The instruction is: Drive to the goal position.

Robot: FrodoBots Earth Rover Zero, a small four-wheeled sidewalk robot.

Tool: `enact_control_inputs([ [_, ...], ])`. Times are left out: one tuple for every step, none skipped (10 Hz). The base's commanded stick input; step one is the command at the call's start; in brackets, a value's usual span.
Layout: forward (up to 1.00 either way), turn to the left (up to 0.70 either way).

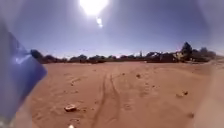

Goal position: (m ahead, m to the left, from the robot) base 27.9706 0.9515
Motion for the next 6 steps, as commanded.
enact_control_inputs([
  [0.7,0.0],
  [0.7,0.0],
  [0.7,0.0],
  [0.7,0.0],
  [0.7,0.0],
  [0.7,0.0],
])
